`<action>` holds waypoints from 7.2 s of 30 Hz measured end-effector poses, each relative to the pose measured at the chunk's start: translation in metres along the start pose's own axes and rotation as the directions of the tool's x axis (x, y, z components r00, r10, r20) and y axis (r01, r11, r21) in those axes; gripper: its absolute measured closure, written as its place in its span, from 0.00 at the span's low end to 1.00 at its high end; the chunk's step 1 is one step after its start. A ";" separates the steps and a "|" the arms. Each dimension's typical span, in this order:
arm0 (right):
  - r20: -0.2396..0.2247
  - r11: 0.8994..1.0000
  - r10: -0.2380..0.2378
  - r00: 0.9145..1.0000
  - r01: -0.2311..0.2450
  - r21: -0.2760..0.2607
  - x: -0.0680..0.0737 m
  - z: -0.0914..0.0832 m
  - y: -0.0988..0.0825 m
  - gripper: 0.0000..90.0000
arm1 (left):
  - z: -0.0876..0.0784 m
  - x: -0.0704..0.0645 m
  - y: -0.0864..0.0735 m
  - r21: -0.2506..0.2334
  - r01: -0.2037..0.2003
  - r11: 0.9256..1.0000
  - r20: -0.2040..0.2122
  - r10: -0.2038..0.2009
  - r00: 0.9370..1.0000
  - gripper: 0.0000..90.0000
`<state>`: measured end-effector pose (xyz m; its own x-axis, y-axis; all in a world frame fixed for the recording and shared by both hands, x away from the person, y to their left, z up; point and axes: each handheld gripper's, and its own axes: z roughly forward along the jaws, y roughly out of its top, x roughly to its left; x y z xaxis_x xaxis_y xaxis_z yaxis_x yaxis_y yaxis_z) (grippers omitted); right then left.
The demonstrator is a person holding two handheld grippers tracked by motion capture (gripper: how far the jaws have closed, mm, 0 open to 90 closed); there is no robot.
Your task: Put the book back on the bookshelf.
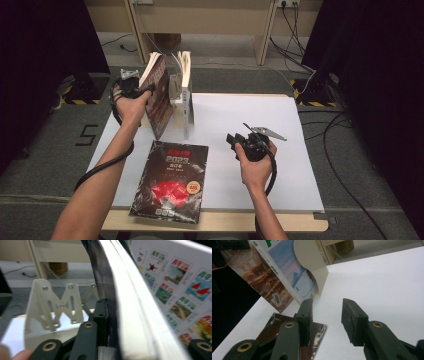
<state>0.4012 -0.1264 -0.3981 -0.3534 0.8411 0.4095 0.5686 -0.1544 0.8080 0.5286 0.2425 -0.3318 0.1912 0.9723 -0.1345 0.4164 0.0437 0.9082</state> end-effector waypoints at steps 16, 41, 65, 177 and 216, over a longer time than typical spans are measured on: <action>0.018 1.000 0.011 1.000 -0.011 -0.003 -0.011 -0.003 -0.003 0.69 | 0.006 -0.009 -0.013 -0.227 -0.044 0.973 -0.085 0.025 0.996 0.84; 0.023 1.000 0.024 0.999 -0.024 -0.013 -0.014 -0.010 -0.007 0.69 | -0.013 -0.006 -0.022 -0.197 -0.043 0.979 -0.058 0.032 0.998 0.54; 0.014 1.000 0.006 1.000 -0.006 0.000 -0.007 -0.005 -0.006 0.68 | -0.020 0.025 -0.043 -0.139 0.054 0.989 -0.014 -0.056 0.998 0.53; 0.026 0.916 -0.019 0.999 0.007 0.401 0.011 0.152 -0.029 0.60 | -0.095 0.014 -0.222 0.322 -0.047 0.946 0.188 -0.015 0.982 0.65; -0.082 0.875 0.122 0.989 -0.068 0.480 0.018 0.105 -0.030 0.89 | -0.097 0.007 -0.226 0.296 -0.061 0.953 0.157 0.015 0.988 0.67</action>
<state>0.4553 -0.0522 -0.4596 -0.3415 0.7706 0.5381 0.8779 0.0570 0.4755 0.3498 0.2613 -0.4992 0.3344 0.9247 -0.1817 0.6481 -0.0857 0.7567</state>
